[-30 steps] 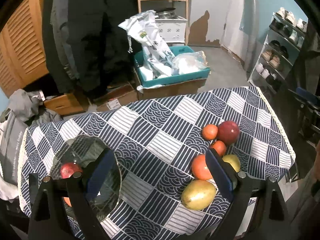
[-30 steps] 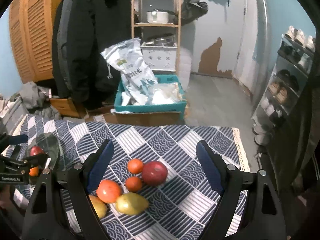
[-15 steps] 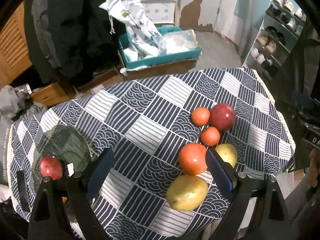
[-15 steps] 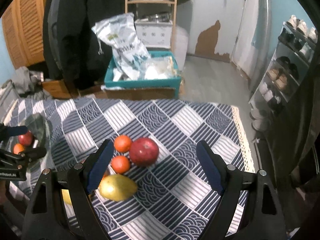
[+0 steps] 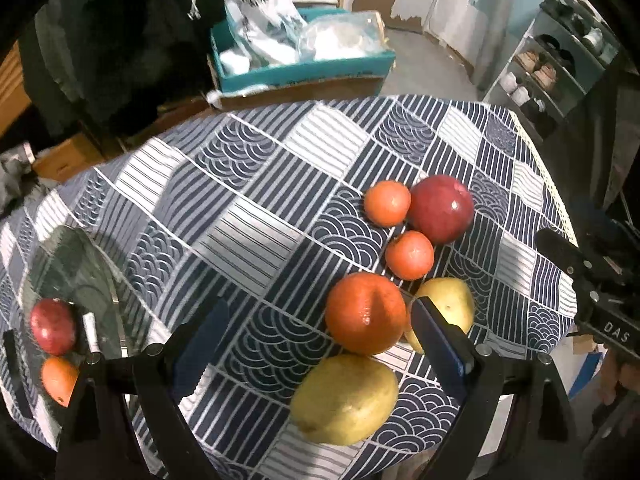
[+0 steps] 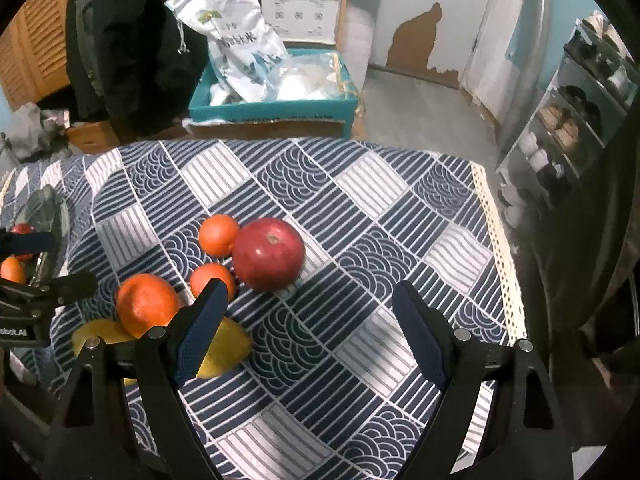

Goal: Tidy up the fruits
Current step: 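Move both tools back from the bowl toward the remaining fruit, then lower the left tool onto an orange while the right tool lowers onto a red apple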

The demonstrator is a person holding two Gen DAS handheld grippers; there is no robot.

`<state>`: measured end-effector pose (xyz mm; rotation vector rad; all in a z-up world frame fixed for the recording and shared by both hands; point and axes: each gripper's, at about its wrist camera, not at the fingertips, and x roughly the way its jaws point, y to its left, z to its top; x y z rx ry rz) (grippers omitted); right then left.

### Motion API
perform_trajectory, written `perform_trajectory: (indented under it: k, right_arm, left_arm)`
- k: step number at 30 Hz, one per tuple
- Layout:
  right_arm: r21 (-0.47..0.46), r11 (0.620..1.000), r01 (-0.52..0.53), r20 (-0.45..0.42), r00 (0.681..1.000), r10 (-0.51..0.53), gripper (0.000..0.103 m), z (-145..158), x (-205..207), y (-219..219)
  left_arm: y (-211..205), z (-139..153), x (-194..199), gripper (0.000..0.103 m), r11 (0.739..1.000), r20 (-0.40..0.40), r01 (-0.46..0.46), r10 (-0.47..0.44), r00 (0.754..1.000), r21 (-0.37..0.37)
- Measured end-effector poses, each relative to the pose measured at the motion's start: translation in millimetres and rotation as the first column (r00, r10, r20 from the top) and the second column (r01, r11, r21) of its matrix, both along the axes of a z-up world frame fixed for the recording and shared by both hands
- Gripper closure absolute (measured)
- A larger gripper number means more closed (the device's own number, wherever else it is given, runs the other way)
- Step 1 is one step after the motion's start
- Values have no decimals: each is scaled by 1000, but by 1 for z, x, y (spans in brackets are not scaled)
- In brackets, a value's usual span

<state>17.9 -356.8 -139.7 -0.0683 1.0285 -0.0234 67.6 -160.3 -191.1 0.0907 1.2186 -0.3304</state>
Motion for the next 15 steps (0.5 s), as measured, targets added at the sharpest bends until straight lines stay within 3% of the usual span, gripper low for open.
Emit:
perform_trajectory:
  k: [6,15]
  right_arm:
    - [-8,1000,9,-22,1000,-9,19,-10,3,-2]
    - [-11,1000,12,-31,999,-12,19,-15,5,-5]
  left_arm:
    - [-6,-31,13,10,1000,-93,-18,17,995,-11]
    - [-14,-55,20,11,999,-195,-24,16,981,-41]
